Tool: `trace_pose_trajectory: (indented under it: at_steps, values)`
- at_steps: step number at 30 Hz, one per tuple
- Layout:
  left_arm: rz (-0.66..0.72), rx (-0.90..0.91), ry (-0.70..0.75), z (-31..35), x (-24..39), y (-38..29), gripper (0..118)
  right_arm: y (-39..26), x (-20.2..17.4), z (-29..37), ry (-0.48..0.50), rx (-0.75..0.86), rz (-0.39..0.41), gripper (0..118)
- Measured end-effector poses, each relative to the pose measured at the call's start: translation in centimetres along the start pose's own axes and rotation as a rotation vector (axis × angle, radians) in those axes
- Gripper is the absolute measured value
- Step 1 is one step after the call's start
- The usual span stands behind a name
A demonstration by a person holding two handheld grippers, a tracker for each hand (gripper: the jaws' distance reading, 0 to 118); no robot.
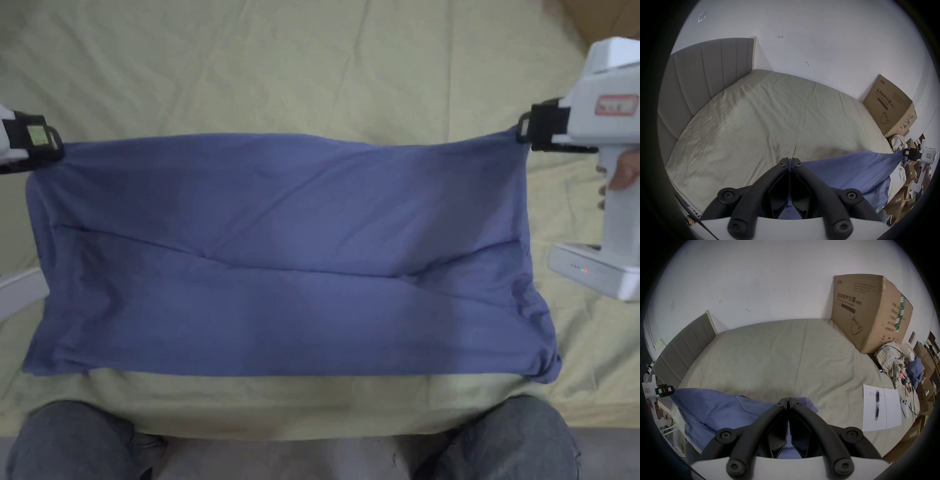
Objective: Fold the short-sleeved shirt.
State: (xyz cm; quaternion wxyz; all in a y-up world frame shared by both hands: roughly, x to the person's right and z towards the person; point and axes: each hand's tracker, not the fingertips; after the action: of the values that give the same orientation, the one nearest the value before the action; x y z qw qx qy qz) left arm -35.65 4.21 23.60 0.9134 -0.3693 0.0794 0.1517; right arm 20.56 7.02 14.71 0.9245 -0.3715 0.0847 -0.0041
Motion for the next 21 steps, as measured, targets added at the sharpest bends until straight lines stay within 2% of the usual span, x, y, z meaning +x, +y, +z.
trace_pose_trajectory:
  at_steps: [3,4,8,13,15,16,17,18,19,20,21]
  values:
    - [0.005,-0.007,0.003,1.6,-1.2,-2.6,0,-4.1,0.4,3.4,0.001,0.028,-0.048,0]
    - [0.013,-0.016,0.007,1.8,-1.6,-3.8,0,-5.6,1.1,3.8,0.030,0.021,-0.047,0]
    - [0.085,-0.064,0.025,2.3,-2.7,-8.7,0,-12.2,3.0,5.1,0.018,-0.014,-0.181,0]
    - [0.186,-0.139,0.075,1.1,-3.9,-13.8,1,-19.0,3.4,5.1,-0.006,-0.093,-0.300,0]
    - [0.200,-0.148,0.099,0.6,-4.0,-15.1,27,-20.6,3.5,4.6,-0.014,-0.120,-0.318,0]
    - [0.207,-0.149,0.130,0.5,-3.8,-15.5,47,-21.1,3.5,4.4,-0.027,-0.122,-0.326,1]
    - [0.206,-0.147,0.147,0.5,-3.8,-15.7,74,-21.2,3.2,4.4,-0.037,-0.119,-0.323,7]
    - [0.210,-0.144,0.168,0.8,-3.8,-15.6,87,-21.1,3.2,4.5,-0.050,-0.122,-0.314,24]
    - [0.213,-0.128,0.176,1.3,-3.9,-15.1,95,-20.5,3.2,5.0,-0.086,-0.125,-0.281,50]
    - [0.215,-0.085,0.192,2.0,-3.8,-14.6,101,-19.7,3.2,5.6,-0.097,-0.100,-0.246,86]
    - [0.201,-0.021,0.203,2.9,-3.6,-13.8,102,-18.7,3.1,6.5,-0.109,-0.064,-0.200,96]
